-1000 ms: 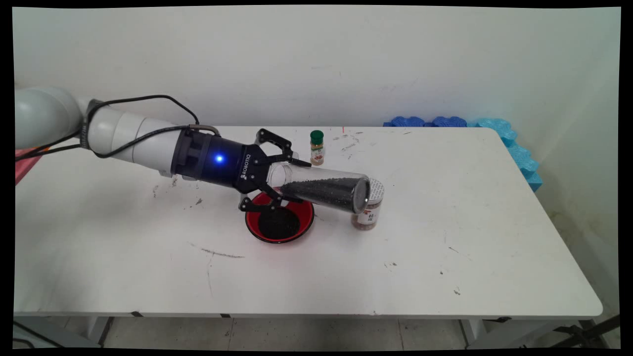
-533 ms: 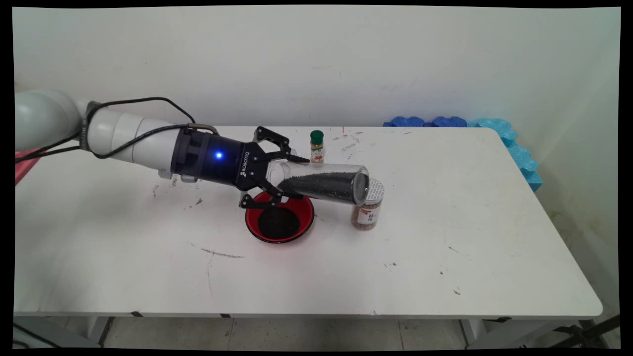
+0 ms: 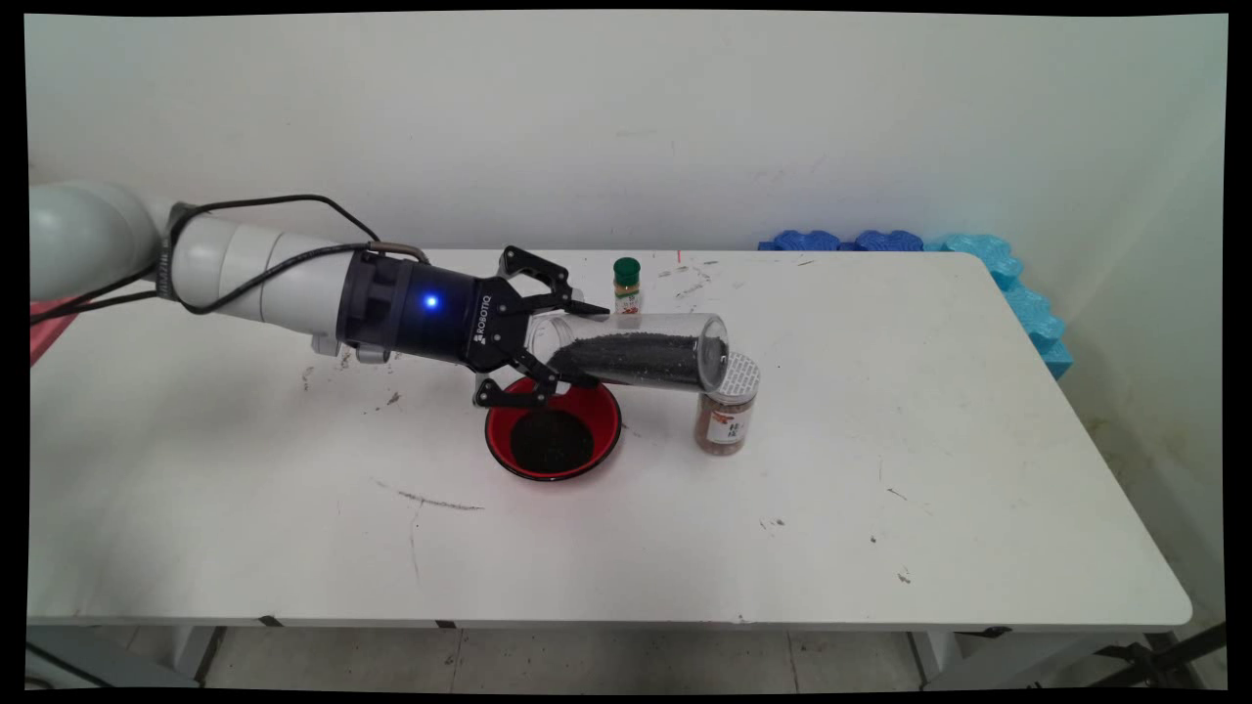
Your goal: Pour the black seasoning powder in the red bowl
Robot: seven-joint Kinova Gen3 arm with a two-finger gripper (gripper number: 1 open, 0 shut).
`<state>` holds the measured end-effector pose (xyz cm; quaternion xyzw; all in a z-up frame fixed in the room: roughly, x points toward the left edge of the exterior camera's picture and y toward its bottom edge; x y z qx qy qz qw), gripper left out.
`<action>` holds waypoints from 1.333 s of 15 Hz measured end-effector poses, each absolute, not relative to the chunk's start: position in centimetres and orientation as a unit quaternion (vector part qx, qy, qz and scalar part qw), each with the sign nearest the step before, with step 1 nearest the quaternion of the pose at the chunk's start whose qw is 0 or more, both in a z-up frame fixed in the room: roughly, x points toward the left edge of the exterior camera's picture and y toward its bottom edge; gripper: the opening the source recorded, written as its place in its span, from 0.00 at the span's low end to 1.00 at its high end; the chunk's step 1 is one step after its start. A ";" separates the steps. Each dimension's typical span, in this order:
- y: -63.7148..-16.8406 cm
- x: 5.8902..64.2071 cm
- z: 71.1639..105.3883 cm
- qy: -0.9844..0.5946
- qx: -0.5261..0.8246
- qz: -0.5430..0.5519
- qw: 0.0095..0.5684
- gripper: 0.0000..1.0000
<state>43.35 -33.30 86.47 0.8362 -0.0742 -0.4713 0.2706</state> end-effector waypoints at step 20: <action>-33.5 43.4 86.5 -0.042 0.830 -0.485 0.273 0.00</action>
